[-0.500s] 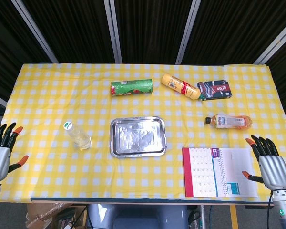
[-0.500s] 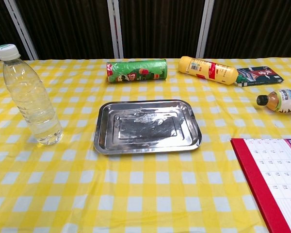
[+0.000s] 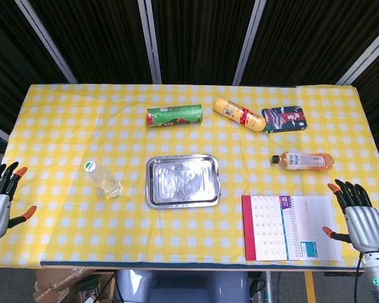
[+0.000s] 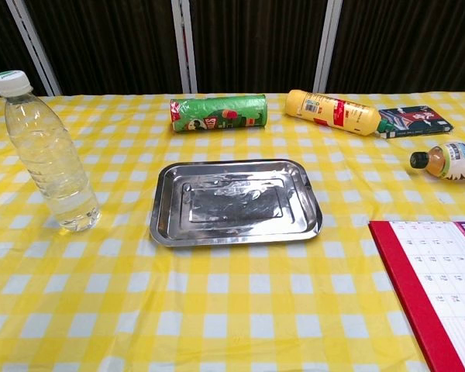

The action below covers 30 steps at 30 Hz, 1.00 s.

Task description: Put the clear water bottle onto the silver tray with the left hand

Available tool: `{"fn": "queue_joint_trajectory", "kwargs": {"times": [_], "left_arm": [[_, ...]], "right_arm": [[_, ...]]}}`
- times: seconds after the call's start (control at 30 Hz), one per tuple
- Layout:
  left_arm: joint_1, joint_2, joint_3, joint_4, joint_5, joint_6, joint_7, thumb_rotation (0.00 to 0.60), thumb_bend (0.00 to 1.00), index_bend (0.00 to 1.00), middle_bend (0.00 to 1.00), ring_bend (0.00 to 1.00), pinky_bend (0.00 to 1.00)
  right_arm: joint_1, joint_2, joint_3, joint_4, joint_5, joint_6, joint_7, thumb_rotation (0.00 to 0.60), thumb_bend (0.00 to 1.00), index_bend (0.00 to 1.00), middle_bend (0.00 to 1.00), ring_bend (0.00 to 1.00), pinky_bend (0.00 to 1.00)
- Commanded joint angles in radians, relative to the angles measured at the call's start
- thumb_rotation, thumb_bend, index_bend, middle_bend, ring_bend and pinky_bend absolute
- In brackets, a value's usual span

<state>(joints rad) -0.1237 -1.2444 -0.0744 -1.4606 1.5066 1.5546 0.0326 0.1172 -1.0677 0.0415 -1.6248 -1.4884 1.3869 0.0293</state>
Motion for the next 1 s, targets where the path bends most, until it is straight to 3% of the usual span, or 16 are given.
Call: {"fn": "queue_joint_trajectory", "kwargs": {"times": [0.03,0.23,0.53,0.73,1.0], "left_arm": [[0.002,-0.001,-0.003,0.008,-0.009,-0.004,-0.009,0.600,0.22,0.12,0.05,0.00,0.00],[0.007,-0.001,-0.006,-0.006,-0.011,-0.003,-0.092,0.600,0.21,0.12,0.06,0.00,0.00],[-0.003,-0.022,-0.015,-0.016,-0.048,-0.046,-0.102,0.600,0.21,0.14,0.09,0.00,0.00],[-0.062,-0.049,-0.067,-0.047,-0.177,-0.268,-0.505,0.600,0.20,0.13,0.08,0.00,0.00],[-0.125,-0.098,-0.114,0.007,-0.210,-0.419,-0.820,0.600,0.18,0.12,0.09,0.00,0.00]], "right_arm": [[0.000,0.003,-0.003,0.000,0.000,-0.006,0.006,0.600,0.16,0.12,0.07,0.00,0.01],[0.002,0.009,-0.005,-0.002,-0.006,-0.008,0.026,0.600,0.16,0.12,0.07,0.00,0.01],[0.003,0.012,-0.007,0.001,-0.003,-0.016,0.035,0.600,0.16,0.12,0.07,0.00,0.01],[0.000,0.020,-0.008,-0.003,-0.005,-0.011,0.046,0.600,0.16,0.12,0.07,0.00,0.01],[0.004,0.023,-0.013,-0.004,-0.007,-0.025,0.064,0.600,0.16,0.12,0.07,0.00,0.01]]}}
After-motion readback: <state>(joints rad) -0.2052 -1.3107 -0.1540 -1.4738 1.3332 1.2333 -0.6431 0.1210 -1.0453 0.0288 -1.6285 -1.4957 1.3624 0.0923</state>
